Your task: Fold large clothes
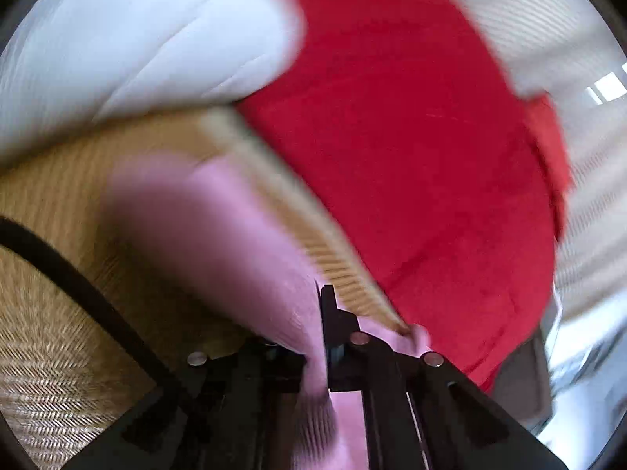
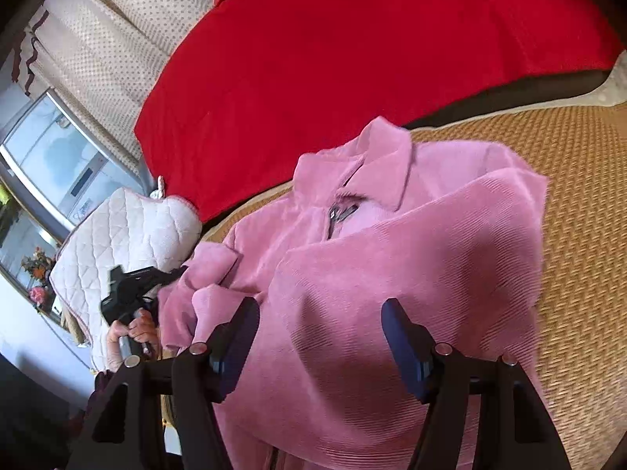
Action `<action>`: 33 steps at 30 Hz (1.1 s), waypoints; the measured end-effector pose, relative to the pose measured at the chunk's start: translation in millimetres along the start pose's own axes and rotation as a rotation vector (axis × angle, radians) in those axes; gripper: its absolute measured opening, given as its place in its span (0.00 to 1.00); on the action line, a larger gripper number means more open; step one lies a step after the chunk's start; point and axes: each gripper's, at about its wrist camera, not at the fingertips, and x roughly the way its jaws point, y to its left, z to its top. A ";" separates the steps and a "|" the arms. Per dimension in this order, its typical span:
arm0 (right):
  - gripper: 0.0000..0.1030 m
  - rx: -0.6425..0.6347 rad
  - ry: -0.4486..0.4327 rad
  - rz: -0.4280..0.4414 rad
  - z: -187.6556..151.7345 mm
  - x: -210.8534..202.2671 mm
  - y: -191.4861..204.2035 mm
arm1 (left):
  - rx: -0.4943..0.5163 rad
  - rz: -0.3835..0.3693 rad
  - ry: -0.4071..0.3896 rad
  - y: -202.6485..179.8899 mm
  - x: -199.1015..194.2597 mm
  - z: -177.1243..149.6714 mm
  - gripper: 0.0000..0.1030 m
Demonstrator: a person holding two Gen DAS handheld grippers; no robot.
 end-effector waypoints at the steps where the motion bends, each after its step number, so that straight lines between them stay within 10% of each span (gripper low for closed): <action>1: 0.66 0.009 -0.015 -0.007 1.3 -4.1 -3.3 | 0.074 -0.006 -0.016 -21.7 -8.4 -3.5 0.03; 7: 0.66 0.080 -0.125 -0.054 10.6 -35.0 -29.7 | 0.662 -0.183 0.055 -175.2 -63.3 -100.8 0.04; 9: 0.66 0.113 -0.158 -0.061 15.2 -45.4 -40.8 | 0.819 -0.245 0.177 -207.2 -66.8 -151.8 0.16; 11: 0.66 0.162 -0.205 -0.067 19.1 -59.7 -55.0 | 0.904 -0.251 0.244 -220.2 -68.9 -189.3 0.63; 13: 0.66 0.196 -0.237 -0.066 21.7 -70.9 -64.3 | 0.938 -0.221 0.239 -217.4 -71.1 -209.1 0.71; 24: 0.67 0.192 -0.133 -0.010 22.4 -43.0 -44.4 | 0.576 0.039 0.129 -108.7 -63.0 -144.9 0.72; 33: 0.67 0.195 -0.037 -0.007 6.0 -6.3 -24.8 | 0.544 -0.088 0.172 -116.9 -54.0 -136.2 0.71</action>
